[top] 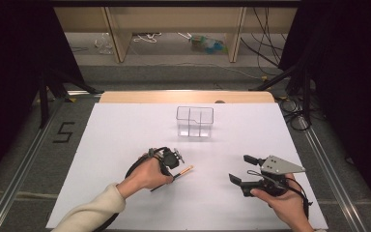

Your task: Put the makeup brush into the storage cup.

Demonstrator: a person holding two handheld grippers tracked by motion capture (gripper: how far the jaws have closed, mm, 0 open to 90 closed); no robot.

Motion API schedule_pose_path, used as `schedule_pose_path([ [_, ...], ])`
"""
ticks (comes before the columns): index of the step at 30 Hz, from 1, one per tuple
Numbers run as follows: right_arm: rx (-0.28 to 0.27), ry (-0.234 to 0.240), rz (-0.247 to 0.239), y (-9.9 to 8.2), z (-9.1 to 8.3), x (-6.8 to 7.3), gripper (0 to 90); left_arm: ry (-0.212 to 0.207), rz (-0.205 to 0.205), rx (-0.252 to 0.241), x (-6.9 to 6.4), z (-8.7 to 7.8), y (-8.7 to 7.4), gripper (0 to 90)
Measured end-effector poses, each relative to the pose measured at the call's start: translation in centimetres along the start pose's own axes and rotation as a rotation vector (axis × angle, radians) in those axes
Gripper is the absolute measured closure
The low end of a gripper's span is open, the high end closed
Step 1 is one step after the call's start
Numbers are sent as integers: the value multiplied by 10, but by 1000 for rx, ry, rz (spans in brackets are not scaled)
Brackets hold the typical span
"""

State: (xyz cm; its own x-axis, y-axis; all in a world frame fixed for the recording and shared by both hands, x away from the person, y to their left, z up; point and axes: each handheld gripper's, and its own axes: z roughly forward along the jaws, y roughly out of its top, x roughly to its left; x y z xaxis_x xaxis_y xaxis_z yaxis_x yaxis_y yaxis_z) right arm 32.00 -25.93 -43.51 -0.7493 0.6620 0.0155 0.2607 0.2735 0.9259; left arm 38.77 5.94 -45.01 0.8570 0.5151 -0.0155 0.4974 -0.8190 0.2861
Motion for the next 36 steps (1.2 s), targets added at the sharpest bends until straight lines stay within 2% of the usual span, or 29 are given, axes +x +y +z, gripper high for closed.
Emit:
schedule_pose_path([
  [2, 7, 5, 11, 0, 0, 1, 170, 6, 15, -9, 0, -3, 0, 835],
  [3, -1, 3, 1, 0, 0, 0, 170, 8, 11, -24, 0, -4, 0, 835],
  [4, 11, 8, 18, 0, -1, 1, 170, 8, -1, -37, -1, -5, -1, 835],
  [7, 5, 6, 13, 0, 0, 1, 171, 14, 14, -50, 0, -8, -2, 835],
  [8, 0, 3, 3, 0, 0, 0, 170, 16, -11, -79, -1, -7, -2, 835],
  [10, 11, 9, 19, 0, 0, 1, 170, 19, 4, -79, -1, -9, -2, 835],
  [12, 3, 6, 21, 0, 0, 1, 170, 23, -16, -107, -2, -10, -2, 835],
  [13, 11, 9, 19, 0, 0, 1, 170, 30, 9, -106, 0, -12, -2, 835],
  [14, 11, 9, 18, 0, 0, 1, 170, 32, 18, -107, 1, -13, -2, 835],
  [15, -6, 1, 5, 0, 0, 0, 170, 31, -11, -128, -1, -13, -2, 835],
  [19, -16, 8, 6, -1, 1, 0, 171, 35, -3, -160, 1, -16, -3, 835],
  [20, -1, 2, 6, 0, 0, 0, 170, 36, -11, -171, 1, -16, -4, 835],
  [24, -7, 4, 6, 0, 0, 0, 171, 47, -25, -207, 1, -17, -6, 835],
  [26, -16, 10, 8, -1, 1, 0, 171, 45, -19, -200, 2, -19, -7, 835],
  [27, -15, 7, 7, -1, 1, 0, 171, 48, -36, -223, 2, -18, -7, 835],
  [31, -16, 12, 8, -1, 1, 0, 171, 46, -55, -237, 2, -18, -10, 835],
  [33, -13, 12, 8, -1, 1, 0, 171, 51, -53, -243, 3, -19, -12, 834],
  [34, -14, 13, 9, -1, 1, 0, 171, 49, -65, -248, 3, -19, -13, 834],
  [36, -14, 13, 9, -1, 1, 0, 171, 53, -58, -258, 4, -20, -14, 835],
])
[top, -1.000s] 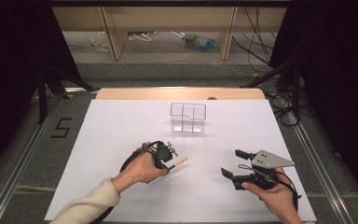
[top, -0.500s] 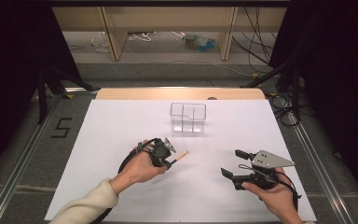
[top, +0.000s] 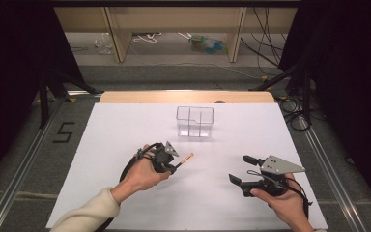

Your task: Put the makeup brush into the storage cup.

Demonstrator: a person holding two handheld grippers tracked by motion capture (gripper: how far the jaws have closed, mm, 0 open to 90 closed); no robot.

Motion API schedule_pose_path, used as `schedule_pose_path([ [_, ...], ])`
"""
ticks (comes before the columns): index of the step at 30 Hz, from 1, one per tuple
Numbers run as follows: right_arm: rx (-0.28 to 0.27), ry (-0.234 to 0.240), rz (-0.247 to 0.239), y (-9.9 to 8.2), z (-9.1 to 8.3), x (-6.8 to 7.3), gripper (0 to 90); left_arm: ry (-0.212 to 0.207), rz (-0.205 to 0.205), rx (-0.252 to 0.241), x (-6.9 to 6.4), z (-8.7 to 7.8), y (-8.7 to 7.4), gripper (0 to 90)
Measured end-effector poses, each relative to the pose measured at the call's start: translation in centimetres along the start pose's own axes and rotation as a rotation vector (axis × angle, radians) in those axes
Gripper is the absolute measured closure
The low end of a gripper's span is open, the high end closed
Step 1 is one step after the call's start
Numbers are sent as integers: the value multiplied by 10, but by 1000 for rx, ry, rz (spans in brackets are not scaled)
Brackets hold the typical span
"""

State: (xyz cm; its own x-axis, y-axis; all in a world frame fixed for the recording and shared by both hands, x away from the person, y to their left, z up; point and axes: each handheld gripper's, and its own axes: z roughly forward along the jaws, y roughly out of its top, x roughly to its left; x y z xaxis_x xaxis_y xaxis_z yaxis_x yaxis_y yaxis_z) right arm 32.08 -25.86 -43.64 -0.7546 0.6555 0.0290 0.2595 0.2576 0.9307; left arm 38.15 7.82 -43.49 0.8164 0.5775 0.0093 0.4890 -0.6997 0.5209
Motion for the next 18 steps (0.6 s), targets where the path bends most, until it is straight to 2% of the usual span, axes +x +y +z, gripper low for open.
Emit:
schedule_pose_path([
  [5, -3, -2, -1, 0, 0, 0, 171, 9, -12, -46, 0, -2, -2, 835],
  [7, -5, 0, 1, 0, 0, 0, 171, 11, -28, -70, 0, -3, -3, 834],
  [10, -3, -2, -1, 0, 0, 0, 171, 16, -17, -79, 1, -5, -5, 834],
  [12, 10, 11, 22, 0, 0, 1, 171, 14, -32, -92, 1, -5, -6, 834],
  [14, 30, 1, 13, 0, -2, 1, 171, 18, -28, -99, 1, -7, -7, 834],
  [18, 19, -3, 0, 0, -1, 0, 171, 11, -27, -109, 2, -8, -7, 834],
])
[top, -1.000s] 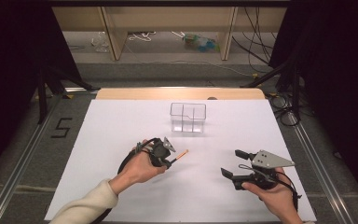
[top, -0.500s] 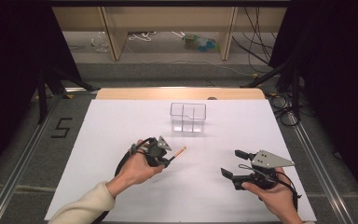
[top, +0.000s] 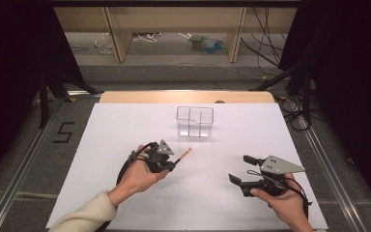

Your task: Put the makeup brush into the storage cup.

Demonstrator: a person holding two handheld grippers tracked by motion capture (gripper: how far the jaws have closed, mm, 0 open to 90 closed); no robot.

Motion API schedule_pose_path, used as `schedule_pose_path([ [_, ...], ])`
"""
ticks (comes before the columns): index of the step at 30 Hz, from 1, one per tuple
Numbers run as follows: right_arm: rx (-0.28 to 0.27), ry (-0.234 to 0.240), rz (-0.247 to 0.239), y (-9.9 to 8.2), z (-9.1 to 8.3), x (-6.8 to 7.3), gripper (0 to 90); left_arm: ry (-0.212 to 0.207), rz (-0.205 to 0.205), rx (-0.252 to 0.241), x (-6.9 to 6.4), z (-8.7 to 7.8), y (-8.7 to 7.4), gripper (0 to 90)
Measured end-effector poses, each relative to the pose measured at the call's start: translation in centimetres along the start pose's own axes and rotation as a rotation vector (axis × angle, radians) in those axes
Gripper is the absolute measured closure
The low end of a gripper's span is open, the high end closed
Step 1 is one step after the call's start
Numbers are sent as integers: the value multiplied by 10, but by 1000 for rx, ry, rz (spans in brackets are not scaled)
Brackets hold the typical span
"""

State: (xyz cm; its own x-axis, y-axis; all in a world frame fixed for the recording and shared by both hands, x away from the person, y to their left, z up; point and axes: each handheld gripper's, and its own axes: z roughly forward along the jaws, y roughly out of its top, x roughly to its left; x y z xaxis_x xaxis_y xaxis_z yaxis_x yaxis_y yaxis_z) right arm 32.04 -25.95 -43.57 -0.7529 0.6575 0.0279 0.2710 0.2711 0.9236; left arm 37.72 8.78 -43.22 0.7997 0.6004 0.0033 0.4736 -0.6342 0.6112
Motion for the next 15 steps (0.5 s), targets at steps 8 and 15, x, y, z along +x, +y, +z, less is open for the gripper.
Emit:
schedule_pose_path([
  [8, -6, -3, -3, 0, 0, 0, 171, 7, -5, -23, -1, -1, 0, 834],
  [15, -9, -1, 11, 0, 1, 0, 171, 10, -19, -45, -1, -2, 0, 834],
])
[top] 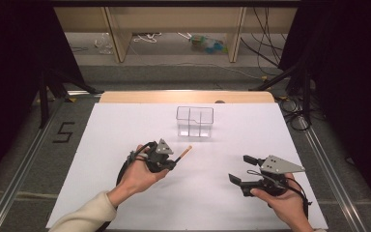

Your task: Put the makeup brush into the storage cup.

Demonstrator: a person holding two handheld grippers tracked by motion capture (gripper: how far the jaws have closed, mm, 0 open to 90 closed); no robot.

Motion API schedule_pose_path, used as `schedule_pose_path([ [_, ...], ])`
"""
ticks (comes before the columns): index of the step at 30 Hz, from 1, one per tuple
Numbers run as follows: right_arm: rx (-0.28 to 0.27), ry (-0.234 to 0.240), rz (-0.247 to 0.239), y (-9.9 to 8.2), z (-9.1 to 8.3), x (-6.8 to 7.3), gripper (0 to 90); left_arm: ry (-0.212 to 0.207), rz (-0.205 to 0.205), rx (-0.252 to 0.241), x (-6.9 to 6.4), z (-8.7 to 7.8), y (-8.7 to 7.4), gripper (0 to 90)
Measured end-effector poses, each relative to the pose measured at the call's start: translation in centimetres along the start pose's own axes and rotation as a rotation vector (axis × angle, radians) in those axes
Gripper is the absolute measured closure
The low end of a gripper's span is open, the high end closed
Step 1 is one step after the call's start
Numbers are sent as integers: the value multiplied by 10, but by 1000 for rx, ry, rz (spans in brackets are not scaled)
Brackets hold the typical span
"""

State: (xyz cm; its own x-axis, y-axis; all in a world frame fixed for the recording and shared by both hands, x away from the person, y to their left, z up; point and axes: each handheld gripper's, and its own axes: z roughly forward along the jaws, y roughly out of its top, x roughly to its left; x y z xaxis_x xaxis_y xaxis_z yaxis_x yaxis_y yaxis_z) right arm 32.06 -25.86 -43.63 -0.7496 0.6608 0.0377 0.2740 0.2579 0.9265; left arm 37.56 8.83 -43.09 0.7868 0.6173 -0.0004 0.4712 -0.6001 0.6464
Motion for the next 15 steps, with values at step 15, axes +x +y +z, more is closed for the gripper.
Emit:
schedule_pose_path([
  [15, 15, -1, 1, 1, 1, 0, 171, -5, 23, -40, -4, 1, 1, 834],
])
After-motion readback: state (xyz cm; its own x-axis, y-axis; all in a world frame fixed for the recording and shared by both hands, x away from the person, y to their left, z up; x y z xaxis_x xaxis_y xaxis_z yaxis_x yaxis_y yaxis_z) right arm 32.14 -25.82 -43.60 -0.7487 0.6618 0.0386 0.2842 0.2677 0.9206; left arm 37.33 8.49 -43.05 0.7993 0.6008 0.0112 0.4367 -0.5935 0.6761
